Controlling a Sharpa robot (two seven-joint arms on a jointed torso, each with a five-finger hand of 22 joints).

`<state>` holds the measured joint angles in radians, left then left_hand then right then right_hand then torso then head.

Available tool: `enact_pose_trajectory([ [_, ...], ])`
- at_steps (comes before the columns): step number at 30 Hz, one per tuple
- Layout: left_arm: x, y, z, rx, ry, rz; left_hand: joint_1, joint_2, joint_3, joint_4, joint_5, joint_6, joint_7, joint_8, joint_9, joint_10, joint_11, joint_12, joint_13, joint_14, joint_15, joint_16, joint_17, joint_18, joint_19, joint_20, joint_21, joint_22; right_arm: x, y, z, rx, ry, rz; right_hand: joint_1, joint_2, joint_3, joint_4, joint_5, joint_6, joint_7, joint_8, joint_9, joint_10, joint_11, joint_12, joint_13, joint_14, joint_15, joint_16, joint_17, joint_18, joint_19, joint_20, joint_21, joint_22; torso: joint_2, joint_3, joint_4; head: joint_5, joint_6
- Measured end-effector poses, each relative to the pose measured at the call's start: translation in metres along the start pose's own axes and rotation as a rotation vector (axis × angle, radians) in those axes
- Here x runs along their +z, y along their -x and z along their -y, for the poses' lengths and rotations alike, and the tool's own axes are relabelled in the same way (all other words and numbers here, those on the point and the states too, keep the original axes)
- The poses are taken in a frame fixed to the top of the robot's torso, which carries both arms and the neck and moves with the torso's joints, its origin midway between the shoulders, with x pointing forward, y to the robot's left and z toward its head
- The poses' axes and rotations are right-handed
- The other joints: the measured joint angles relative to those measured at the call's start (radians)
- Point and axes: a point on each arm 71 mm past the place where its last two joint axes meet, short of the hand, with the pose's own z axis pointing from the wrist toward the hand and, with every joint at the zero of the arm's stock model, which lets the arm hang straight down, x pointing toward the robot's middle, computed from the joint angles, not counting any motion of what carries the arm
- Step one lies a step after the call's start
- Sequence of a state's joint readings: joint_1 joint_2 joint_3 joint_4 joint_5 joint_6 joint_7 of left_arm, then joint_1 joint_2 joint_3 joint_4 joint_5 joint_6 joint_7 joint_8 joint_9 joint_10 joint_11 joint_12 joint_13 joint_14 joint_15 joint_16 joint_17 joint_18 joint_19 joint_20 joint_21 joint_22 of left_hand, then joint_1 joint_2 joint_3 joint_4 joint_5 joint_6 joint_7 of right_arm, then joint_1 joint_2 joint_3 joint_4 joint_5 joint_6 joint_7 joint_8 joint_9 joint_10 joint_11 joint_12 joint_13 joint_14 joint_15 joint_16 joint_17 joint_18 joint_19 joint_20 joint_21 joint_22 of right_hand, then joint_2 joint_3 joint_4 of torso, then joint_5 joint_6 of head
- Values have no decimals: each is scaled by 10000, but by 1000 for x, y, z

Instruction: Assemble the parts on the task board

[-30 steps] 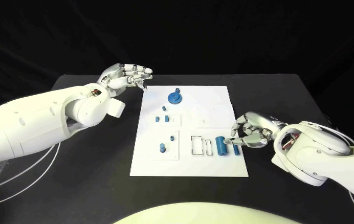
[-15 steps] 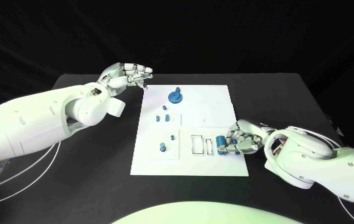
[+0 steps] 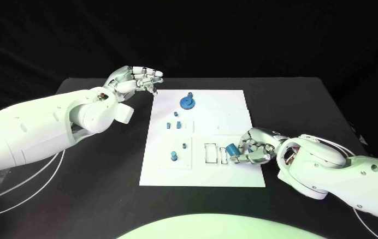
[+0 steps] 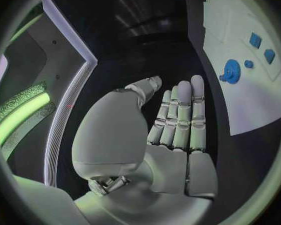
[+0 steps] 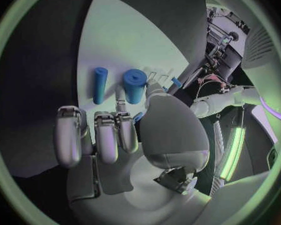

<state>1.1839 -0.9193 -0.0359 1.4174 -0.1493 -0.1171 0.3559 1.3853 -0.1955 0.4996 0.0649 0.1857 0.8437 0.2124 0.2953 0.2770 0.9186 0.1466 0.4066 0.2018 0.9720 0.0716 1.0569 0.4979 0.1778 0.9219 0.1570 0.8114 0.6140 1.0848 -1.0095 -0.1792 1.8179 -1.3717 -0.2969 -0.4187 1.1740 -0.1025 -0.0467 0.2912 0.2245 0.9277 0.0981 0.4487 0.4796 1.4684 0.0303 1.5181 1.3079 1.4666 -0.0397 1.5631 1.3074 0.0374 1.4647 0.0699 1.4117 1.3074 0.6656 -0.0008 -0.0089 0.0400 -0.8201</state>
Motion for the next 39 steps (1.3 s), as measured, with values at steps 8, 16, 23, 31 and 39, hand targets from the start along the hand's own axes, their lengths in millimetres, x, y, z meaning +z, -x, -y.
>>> enact_pose_trajectory([
  [8, 0, 0, 0, -1, 5, -3, 0, 0, 0, 0, 0, 0, 0, 0, 0, 0, 0, 28, 0, 0, 0, 0, -13, 0, 0, 0, 0, -11, 7, 1, -6, -29, 145, 87, 1090, 302, 351, -75, -178, 72, 2, -151, 27, -35, -39, 91, -1, -2, -2, 0, -1, 1, 33, -39, 88, -1, -3, 0, 6, 0, -17],
  [16, 0, 0, 0, 1, 17, 5, 0, 0, 0, 0, 0, 0, 0, 0, 0, 0, 0, 28, 0, 0, 0, 0, -12, -1, 0, 0, 0, -11, 4, 0, -5, 277, 102, 371, 1413, 141, 1067, 527, 212, 292, 27, -224, -365, -18, -270, 324, -2, 1, -181, 0, -2, 0, 33, -181, 426, 4, -5, -3, 6, 8, -18],
  [23, 0, 1, 0, 6, 32, 17, 0, 0, 0, 0, 0, 0, 0, 0, 0, 0, 0, 28, 0, 0, 0, 0, -12, 0, 0, 0, 0, -10, -4, 13, -11, 1029, 72, 660, 1623, 226, 1393, 543, 334, 290, 26, -218, -375, -52, -307, 376, -2, -16, -199, 39, 7, 1, -3, -217, 578, 7, -12, -2, 1, 2, 14],
  [31, 1, -1, -1, -4, 35, -13, 0, 0, 0, 0, 0, 0, 0, 0, 0, 0, 0, 28, 0, 0, 0, 0, -11, 0, 0, 0, 0, -10, -7, 31, -31, 1948, 315, 791, 1253, 338, 1627, 674, 489, 337, 89, -218, -376, -44, -314, 415, -3, 18, -232, 39, 6, -129, 33, -253, 698, 6, -12, -7, 2, -30, 33],
  [39, 1, -1, -1, -8, 40, -24, 0, 0, -28, -28, 0, 0, 0, 0, 0, 1, 0, 28, -9, 0, 0, 0, -22, -1, 0, 0, 0, -10, 3, 20, -46, 2371, 404, 70, 465, 230, 2284, 482, 395, 373, 125, -212, -373, -17, -340, 415, -3, -16, -268, 39, 5, -155, 33, -253, 726, 5, -2, -13, 6, -6, 10],
])
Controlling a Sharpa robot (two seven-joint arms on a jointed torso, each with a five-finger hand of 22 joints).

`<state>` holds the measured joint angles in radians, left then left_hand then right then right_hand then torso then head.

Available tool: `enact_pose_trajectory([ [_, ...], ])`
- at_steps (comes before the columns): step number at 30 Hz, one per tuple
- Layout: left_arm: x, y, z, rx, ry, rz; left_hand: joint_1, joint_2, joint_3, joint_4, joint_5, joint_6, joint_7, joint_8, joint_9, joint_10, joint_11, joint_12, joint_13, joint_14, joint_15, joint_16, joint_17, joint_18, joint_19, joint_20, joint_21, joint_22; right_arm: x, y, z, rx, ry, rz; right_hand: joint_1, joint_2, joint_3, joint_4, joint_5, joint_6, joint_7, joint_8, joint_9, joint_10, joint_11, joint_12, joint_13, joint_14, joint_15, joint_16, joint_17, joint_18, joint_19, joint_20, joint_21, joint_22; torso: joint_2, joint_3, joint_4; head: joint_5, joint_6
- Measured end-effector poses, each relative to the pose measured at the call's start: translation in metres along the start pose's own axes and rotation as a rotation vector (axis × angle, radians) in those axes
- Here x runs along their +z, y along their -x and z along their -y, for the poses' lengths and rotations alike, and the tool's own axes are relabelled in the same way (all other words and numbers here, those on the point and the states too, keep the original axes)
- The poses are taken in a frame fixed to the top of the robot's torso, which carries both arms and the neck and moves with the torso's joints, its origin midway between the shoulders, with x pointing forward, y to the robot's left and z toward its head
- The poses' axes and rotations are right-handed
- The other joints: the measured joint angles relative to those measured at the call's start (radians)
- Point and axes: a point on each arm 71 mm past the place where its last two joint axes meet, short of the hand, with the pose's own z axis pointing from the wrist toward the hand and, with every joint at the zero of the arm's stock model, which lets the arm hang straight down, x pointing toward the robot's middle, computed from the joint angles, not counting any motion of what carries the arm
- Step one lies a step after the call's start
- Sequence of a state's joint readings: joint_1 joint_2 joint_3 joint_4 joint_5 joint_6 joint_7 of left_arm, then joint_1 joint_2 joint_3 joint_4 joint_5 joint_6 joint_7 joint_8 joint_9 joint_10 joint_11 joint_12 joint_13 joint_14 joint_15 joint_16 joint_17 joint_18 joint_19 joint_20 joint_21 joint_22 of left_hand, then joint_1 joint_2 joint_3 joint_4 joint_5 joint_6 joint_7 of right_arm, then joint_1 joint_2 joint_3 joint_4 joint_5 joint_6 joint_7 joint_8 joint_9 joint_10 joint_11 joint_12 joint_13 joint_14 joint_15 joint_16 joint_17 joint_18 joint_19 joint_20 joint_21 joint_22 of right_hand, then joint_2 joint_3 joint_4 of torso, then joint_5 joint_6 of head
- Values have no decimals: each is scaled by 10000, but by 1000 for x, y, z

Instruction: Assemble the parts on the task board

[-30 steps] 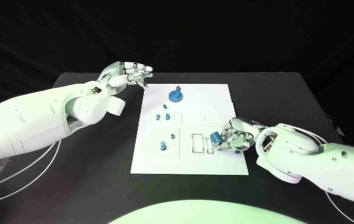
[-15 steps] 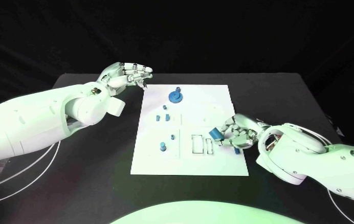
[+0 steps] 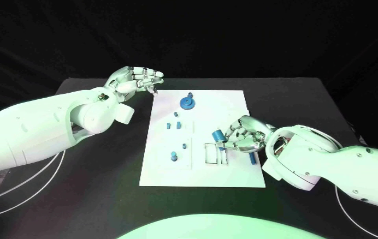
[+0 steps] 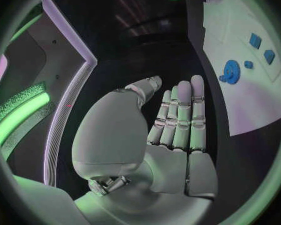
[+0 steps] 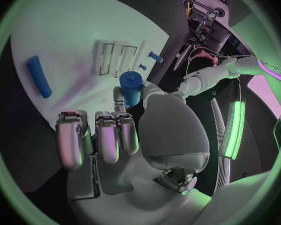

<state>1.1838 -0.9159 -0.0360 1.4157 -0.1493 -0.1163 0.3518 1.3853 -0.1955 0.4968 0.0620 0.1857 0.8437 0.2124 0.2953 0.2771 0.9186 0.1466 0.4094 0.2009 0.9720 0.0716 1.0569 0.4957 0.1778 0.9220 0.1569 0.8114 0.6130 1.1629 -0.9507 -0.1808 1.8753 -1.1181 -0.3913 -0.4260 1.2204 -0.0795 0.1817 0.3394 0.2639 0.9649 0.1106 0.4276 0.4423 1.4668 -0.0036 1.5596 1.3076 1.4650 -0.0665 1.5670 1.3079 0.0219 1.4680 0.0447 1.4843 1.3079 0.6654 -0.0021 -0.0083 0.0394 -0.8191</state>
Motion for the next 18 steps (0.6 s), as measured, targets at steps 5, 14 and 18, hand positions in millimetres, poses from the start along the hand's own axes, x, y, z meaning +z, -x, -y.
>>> enact_pose_trajectory([
  [5, 0, 0, 0, 1, 5, 4, 0, 0, 0, 0, 0, 0, 0, 49, 0, -37, -37, 0, 0, 0, 0, 0, 0, 1, 0, 0, 0, -10, 5, -10, 1, 23, -124, -450, -316, -21, 291, -74, -92, 20, 20, 9, 4, -3, -2, 0, -1, -1, 0, 0, -1, -1, -36, -36, 0, -1, 2, 0, 6, 17, -27],
  [14, -1, 1, 0, 4, 14, 13, 0, 0, 0, 0, 0, 0, 0, 49, 0, -37, -37, 0, 0, 0, 0, 0, 0, 0, 0, 0, 0, -9, 10, -19, 3, -187, -233, -961, -905, -140, 843, -483, -265, 37, 36, 262, 18, 1, -72, 0, -1, -1, 1, 0, -2, -1, -36, -36, -1, -2, 2, 7, -4, 55, -63],
  [18, -1, 1, 0, 5, 17, 17, 0, 0, 0, 0, 0, 0, 0, 49, 0, -37, -37, 0, 1, 0, 0, 0, 1, 1, 0, 0, 0, -9, 11, -22, 1, -278, -177, -1060, -906, -140, 856, -496, -305, 37, 36, 329, 19, 1, -71, 0, -1, -1, 1, 0, -2, -1, -36, -35, -1, -3, 2, 9, -6, 60, -69],
])
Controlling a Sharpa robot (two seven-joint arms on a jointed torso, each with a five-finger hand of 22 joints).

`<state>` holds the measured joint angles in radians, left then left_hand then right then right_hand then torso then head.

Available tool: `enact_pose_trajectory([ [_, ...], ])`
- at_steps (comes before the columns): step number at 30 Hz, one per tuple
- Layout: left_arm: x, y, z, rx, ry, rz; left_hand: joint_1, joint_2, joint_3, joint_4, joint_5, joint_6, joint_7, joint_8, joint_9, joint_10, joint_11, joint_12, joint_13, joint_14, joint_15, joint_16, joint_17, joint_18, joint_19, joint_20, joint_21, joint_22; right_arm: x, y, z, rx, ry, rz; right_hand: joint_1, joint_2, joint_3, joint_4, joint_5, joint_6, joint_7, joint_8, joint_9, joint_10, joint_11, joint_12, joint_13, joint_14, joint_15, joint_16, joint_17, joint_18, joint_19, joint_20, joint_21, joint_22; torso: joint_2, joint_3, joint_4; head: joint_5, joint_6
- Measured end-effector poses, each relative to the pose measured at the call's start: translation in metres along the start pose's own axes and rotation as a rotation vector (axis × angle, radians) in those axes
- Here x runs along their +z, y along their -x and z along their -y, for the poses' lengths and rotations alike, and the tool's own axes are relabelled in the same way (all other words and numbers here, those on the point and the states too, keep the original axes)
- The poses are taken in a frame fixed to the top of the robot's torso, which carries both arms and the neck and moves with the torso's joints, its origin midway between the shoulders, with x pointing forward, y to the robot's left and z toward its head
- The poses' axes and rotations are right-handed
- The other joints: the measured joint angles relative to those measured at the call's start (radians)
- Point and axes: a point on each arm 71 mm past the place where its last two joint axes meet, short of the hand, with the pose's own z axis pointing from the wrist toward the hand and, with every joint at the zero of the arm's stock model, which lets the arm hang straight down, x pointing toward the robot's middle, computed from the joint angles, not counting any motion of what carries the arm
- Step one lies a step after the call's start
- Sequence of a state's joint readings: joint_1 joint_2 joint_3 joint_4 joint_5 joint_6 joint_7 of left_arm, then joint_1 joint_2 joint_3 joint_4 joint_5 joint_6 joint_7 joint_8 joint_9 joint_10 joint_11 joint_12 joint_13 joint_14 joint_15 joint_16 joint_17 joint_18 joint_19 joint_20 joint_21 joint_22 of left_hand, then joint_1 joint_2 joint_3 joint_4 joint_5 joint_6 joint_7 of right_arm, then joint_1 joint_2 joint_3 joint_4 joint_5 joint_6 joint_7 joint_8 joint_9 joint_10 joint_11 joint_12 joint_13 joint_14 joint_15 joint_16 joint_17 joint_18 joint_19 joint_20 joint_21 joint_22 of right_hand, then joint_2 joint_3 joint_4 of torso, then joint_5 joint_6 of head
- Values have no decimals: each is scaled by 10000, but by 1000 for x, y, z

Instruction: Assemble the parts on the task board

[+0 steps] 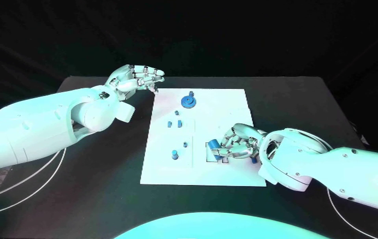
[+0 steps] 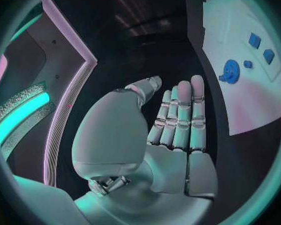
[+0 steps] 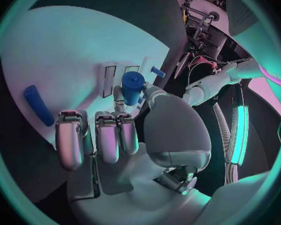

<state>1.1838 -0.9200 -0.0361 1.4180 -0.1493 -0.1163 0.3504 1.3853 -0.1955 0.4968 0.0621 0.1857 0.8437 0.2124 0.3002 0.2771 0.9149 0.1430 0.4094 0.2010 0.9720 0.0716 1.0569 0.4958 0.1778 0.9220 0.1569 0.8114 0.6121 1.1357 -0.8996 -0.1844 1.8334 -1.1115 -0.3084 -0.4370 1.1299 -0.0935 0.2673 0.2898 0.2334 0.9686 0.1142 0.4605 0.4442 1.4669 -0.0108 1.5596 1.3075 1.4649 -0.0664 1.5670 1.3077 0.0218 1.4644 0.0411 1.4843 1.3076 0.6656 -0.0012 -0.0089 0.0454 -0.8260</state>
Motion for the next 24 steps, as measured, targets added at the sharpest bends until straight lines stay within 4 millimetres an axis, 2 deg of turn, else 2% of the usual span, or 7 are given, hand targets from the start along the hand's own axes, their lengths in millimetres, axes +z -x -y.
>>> enact_pose_trajectory([
  [2, 0, 0, 0, 0, 2, 2, 0, 0, 0, 0, 0, 0, 0, 0, 0, 0, 0, 0, 0, 0, 0, 0, 0, -1, 0, 0, 0, 0, 0, -1, -1, -56, 39, -26, -70, -70, 16, -16, -13, 2, -2, 7, 7, 0, 0, 0, 0, 22, -22, 0, 0, 0, 0, 0, 0, 0, 0, 4, 1, 4, 0],
  [3, 0, 0, 0, 0, 3, 2, 0, 0, 0, 0, 0, 0, 0, 0, 0, 0, 0, 0, 0, 0, 0, 0, 0, -1, 0, 0, 0, 0, 1, -1, -2, -79, 53, -32, -77, -77, 26, -26, -14, 3, -3, 8, 148, 0, 0, 0, 0, 36, -36, 0, 0, 0, 0, 0, 0, 0, 0, 5, 1, 5, 0],
  [12, -1, 1, 0, 3, 17, 9, 0, 0, 0, 0, 0, 0, 0, 0, 0, 0, 0, 0, 0, 0, 0, 0, 1, -1, 0, 0, 0, 1, 1, -1, -1, -268, 62, -55, -77, -77, 28, -28, -17, 5, -6, 9, 158, 1, 2, 0, -1, 36, -35, 0, -1, 1, 0, 0, 0, -1, 0, 4, 0, 12, -9],
  [13, -1, 1, 0, 3, 19, 10, 0, 0, 0, 0, 0, 0, 0, 0, 0, 0, 0, 0, 1, 0, 0, 0, 1, 0, 0, 0, 0, 1, 2, -1, -1, -286, 54, -58, -144, -144, 28, -28, -62, 9, -10, 9, 274, 1, 2, 0, 0, 36, -35, 0, -2, 1, 0, 0, -1, -1, 0, 3, 0, 12, -10],
  [18, -1, 1, 0, 2, 25, 7, 0, 0, 0, 0, 0, 0, 0, 0, 0, -36, 36, 0, 1, -37, 37, 0, -13, 0, 0, 0, -38, 1, 4, -1, 0, -380, 18, -54, -399, -155, 57, 1, -148, 96, -97, 9, 417, 1, 3, 0, -1, 36, -35, 0, -2, 0, 0, 1, -1, -2, -2, 1, 0, 18, -11],
  [24, -1, 1, 0, 1, 31, 7, 0, 0, 0, 0, 0, 0, 0, 0, 0, -35, 36, 0, 1, -37, 37, 0, -12, 0, 0, 0, -38, 1, 7, -1, -2, -467, 40, -29, -631, -186, 69, 10, -301, 231, -228, 10, 422, 2, 2, 0, -1, 36, -36, 0, -3, 1, 0, 1, -1, -2, -2, 1, 0, 18, 0],
])
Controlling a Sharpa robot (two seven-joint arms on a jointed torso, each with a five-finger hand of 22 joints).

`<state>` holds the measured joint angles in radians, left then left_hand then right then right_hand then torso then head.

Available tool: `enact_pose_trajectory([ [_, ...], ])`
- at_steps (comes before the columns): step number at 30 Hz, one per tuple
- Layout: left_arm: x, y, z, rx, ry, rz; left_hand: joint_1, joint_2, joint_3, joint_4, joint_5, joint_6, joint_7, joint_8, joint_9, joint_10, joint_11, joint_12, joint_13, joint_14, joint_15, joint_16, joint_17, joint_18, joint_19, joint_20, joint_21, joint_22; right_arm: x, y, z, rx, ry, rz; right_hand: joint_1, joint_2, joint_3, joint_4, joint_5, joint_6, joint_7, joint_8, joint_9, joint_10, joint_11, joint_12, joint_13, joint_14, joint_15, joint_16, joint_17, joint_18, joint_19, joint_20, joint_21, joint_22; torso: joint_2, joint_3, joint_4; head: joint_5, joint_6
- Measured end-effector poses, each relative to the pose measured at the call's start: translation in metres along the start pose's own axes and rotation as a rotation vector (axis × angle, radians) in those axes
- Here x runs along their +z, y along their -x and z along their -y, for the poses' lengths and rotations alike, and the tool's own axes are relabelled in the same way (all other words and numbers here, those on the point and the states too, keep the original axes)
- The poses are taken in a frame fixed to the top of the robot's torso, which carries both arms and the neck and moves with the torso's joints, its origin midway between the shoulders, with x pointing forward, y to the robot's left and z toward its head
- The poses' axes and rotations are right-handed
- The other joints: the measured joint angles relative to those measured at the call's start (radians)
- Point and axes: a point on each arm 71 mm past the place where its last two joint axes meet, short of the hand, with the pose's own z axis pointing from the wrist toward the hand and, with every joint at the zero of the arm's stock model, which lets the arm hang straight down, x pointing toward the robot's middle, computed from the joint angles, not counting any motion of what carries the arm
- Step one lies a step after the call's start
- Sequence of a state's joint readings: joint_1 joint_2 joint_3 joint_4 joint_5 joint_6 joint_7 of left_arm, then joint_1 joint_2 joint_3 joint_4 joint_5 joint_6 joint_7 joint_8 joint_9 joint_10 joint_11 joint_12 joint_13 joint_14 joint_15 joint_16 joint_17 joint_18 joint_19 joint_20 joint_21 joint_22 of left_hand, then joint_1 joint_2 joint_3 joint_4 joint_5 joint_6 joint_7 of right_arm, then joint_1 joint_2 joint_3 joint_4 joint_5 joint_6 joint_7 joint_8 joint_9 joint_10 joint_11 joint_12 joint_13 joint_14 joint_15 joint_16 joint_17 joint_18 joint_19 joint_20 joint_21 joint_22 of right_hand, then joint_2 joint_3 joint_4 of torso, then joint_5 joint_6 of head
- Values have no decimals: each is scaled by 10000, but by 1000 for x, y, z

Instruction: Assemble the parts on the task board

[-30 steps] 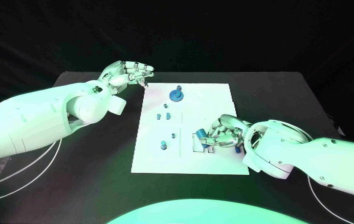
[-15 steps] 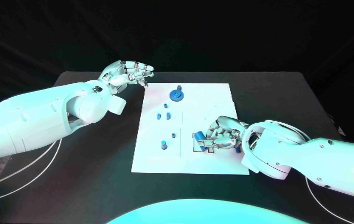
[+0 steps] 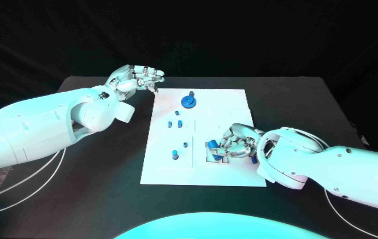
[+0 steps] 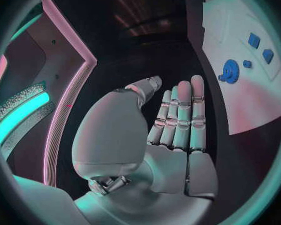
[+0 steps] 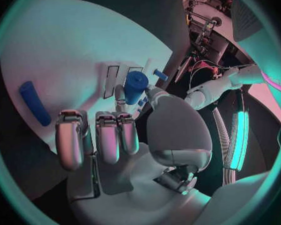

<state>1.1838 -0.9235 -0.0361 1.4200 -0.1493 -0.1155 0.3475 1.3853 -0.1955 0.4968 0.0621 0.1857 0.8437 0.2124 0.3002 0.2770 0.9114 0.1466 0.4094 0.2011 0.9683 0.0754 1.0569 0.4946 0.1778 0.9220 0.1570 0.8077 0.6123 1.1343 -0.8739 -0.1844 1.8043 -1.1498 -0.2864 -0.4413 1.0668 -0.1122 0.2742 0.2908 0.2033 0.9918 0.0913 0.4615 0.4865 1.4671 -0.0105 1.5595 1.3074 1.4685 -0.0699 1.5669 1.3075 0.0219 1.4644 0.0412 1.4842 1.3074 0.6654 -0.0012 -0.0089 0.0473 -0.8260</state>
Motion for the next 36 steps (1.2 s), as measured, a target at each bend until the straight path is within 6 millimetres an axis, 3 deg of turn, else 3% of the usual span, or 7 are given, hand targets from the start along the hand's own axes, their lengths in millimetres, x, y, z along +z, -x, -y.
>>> enact_pose_trajectory([
  [8, 0, 0, 0, 0, 6, 0, 0, 0, 0, 0, 0, 0, 0, 0, 0, 0, 0, 0, 0, 0, 0, 0, 0, 0, -26, 26, 0, -2, 5, -1, -1, -92, 11, 30, -431, 15, -1, 0, -297, 341, -305, 77, 68, 1, -1, 0, -1, 0, 0, 0, -1, 0, 0, 0, -39, -1, 1, -3, 1, 13, 12],
  [10, 0, 0, 0, 0, 8, 0, 0, 0, 0, 0, 0, 0, 0, 0, 0, 0, 0, 0, 0, -20, -21, 0, 0, 0, -27, 27, 0, -8, 7, 0, -1, -124, -5, 46, -856, 41, -3, 4, -875, 428, -362, 174, 115, 1, -1, -67, -1, -1, -1, 0, -1, 1, 0, 0, -71, -1, 1, -3, 1, 14, 12],
  [12, 0, 0, 0, -1, 9, -1, 0, 0, 0, 0, 0, 0, 0, 0, 0, 0, 0, 0, -7, -36, -36, 0, 1, -1, -27, 27, 0, -8, 8, 0, 0, -163, -33, 82, -1035, 21, -113, 14, -982, 401, -335, 185, 113, 0, -3, -69, -1, -1, -1, 0, -1, 0, 0, 0, -88, -1, 1, -3, 2, 15, 12],
  [13, 0, 0, 0, -1, 9, -1, 0, 0, 0, 0, 0, 0, 0, 0, 0, 0, -1, 0, -8, -36, -36, 0, 0, -1, -27, 27, 0, -8, 9, 0, 0, -183, -40, 97, -1243, -111, -320, 7, -512, 363, -310, 186, 138, -1, -3, -69, -1, -1, -1, 0, -1, 1, 0, 0, -88, -1, 1, -3, 3, 19, 12],
  [15, 0, 0, 0, -1, 11, -1, 0, 0, 0, 0, 0, 0, 0, 0, 0, 0, 0, 0, -8, -36, -36, 0, 1, 0, -27, 27, 0, -8, 9, 0, 0, -227, -30, 112, -1462, -198, -570, 10, -313, 332, -341, 185, 174, -2, -3, -97, -1, -1, -1, 0, -1, -1, 0, 0, -88, -1, 1, -3, 4, 20, 13],
  [22, -1, 0, 0, -1, 15, -1, 0, 0, 0, 0, 0, 0, 0, 0, 0, 1, -1, 0, -8, -36, -36, 0, 1, 0, -27, 27, 1, -8, 10, -1, -2, -364, 48, 147, -1803, -85, -1377, 20, -1271, 300, -309, 227, 255, -2, -3, -155, -1, -1, 0, 0, 4, 0, 0, 0, -88, 4, 1, 0, 2, 17, 13],
  [36, -1, 1, 0, 3, 25, 10, 0, 0, 0, 0, 0, 0, 0, 0, 0, 1, -1, 0, -7, -36, -36, 0, -7, -1, -26, 26, 2, -7, -8, -2, 1, -357, 185, 249, -723, 108, -1707, -39, -410, 264, -344, 263, 301, -3, -2, -155, -1, -1, 0, 0, 5, 1, 0, 1, -88, 6, 0, 10, -5, 22, 21],
])
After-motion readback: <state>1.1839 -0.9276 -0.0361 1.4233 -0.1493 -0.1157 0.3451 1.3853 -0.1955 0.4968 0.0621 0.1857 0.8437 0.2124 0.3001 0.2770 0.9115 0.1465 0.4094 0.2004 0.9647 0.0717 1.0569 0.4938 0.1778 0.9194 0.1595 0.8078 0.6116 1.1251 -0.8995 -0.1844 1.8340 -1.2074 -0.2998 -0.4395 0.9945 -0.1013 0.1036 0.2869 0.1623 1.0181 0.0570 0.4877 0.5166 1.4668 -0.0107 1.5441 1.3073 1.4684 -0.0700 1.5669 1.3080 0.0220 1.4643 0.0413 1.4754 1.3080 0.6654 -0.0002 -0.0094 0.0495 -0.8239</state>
